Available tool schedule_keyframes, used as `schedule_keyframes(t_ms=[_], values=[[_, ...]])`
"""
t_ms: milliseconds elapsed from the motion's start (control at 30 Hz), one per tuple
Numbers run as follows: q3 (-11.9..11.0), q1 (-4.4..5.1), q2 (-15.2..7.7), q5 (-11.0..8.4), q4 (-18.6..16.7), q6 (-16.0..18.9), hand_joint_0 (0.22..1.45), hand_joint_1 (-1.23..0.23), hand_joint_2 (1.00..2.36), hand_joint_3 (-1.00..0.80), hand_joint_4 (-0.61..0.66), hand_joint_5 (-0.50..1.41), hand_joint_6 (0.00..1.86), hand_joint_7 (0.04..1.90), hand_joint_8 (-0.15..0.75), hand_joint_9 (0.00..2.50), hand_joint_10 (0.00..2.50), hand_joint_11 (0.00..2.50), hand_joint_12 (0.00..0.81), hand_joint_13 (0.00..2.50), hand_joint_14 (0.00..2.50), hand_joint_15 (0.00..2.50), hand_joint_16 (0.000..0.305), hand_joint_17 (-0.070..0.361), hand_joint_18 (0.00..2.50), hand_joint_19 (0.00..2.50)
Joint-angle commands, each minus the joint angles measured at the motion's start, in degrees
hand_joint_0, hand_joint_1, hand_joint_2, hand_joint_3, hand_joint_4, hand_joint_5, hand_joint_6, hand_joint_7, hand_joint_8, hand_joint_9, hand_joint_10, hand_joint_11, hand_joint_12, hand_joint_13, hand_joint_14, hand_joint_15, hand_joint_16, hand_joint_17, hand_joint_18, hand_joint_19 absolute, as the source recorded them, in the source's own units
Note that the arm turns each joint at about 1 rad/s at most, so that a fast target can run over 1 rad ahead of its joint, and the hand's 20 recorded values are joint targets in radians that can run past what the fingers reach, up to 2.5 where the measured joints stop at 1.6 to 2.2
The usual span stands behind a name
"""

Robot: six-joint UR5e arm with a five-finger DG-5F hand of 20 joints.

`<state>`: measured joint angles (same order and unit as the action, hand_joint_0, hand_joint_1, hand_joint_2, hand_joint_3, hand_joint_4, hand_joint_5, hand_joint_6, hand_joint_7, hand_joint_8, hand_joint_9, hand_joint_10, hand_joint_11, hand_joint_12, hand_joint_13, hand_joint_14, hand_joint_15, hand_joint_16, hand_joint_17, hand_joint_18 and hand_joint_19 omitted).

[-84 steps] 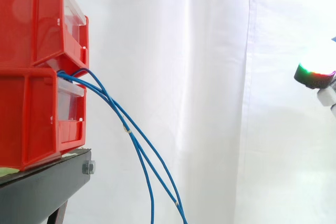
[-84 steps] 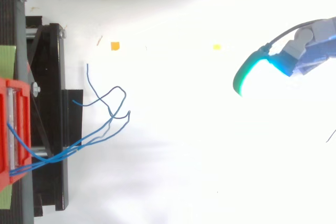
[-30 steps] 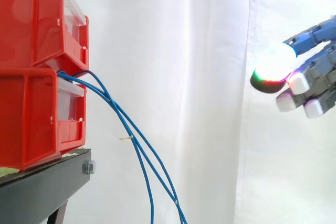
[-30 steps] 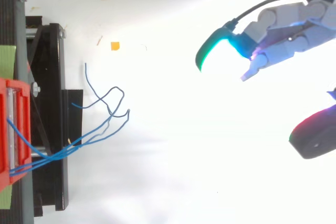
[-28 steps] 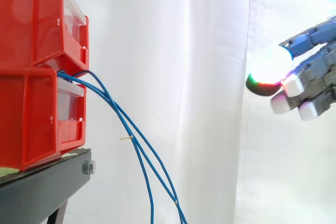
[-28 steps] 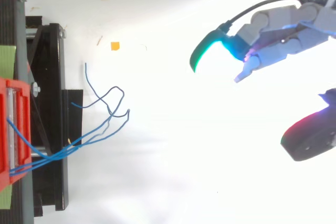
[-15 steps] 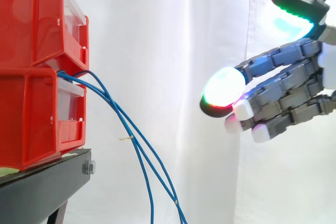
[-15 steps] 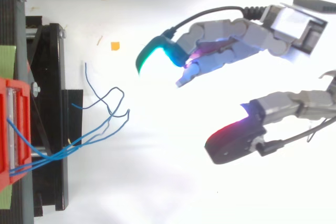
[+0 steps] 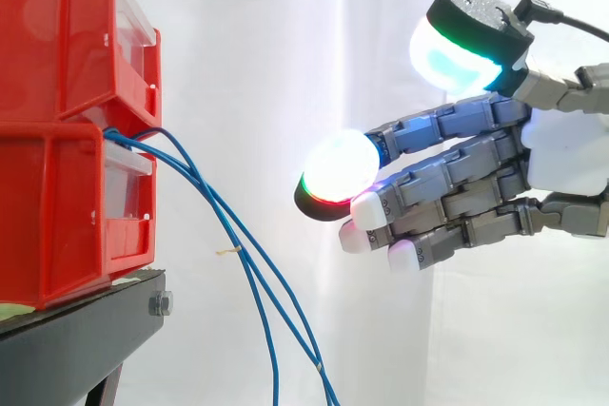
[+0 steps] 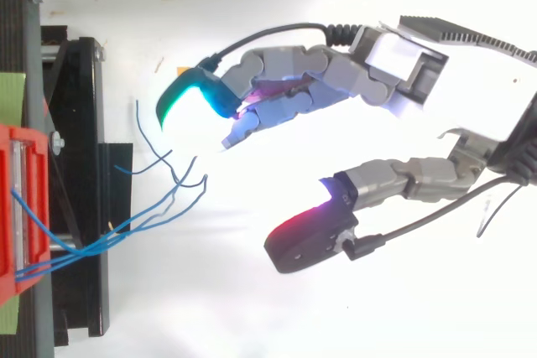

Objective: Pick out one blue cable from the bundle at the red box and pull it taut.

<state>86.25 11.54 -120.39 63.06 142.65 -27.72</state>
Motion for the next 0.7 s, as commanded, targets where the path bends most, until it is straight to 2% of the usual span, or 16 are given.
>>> schedule_keyframes(t_ms=[0,233,267,333,400,467,533,667], values=[[0.0,-0.02,-0.3,-0.13,-1.0,-0.8,0.59,-0.58,1.01,-0.44,0.29,-0.16,0.5,0.73,0.304,0.77,0.01,0.28,0.404,0.53,0.01,0.22,0.06,0.134,0.41,0.53],[0.0,0.07,-0.4,-1.01,-2.7,-3.3,0.59,-0.58,1.0,-0.43,0.3,-0.16,0.5,0.74,0.305,0.77,0.01,0.28,0.404,0.54,0.01,0.22,0.06,0.134,0.41,0.53],[0.1,-0.02,-1.4,-1.01,-2.7,-3.0,0.59,-0.58,1.0,-0.43,0.29,-0.16,0.5,0.73,0.305,0.77,0.01,0.29,0.404,0.54,0.01,0.22,0.06,0.134,0.42,0.53],[0.0,-0.2,-1.6,-0.75,-2.7,-2.8,0.59,-0.58,1.01,-0.43,0.3,-0.16,0.5,0.73,0.305,0.77,0.01,0.28,0.404,0.54,0.01,0.21,0.06,0.134,0.42,0.53],[-0.7,-0.55,-4.1,-0.75,-3.7,-1.6,0.59,-0.58,1.01,-0.43,0.3,-0.16,0.5,0.73,0.306,0.77,0.01,0.27,0.404,0.54,0.01,0.22,0.06,0.134,0.42,0.53],[-1.0,-0.72,-4.7,-0.75,-4.0,-0.6,0.59,-0.58,1.0,-0.44,0.3,-0.16,0.5,0.73,0.304,0.78,0.01,0.28,0.404,0.54,0.01,0.22,0.06,0.134,0.42,0.53],[-2.2,-0.81,-7.1,-0.48,-4.8,1.3,0.59,-0.58,1.0,-0.44,0.3,-0.16,0.5,0.73,0.305,0.77,0.01,0.29,0.404,0.54,0.01,0.22,0.06,0.134,0.42,0.53],[-4.2,-1.08,-8.3,0.22,-5.0,0.9,0.59,-0.58,1.0,-0.44,0.3,-0.16,0.5,0.73,0.306,0.78,0.01,0.27,0.404,0.54,0.01,0.22,0.06,0.134,0.42,0.54]])
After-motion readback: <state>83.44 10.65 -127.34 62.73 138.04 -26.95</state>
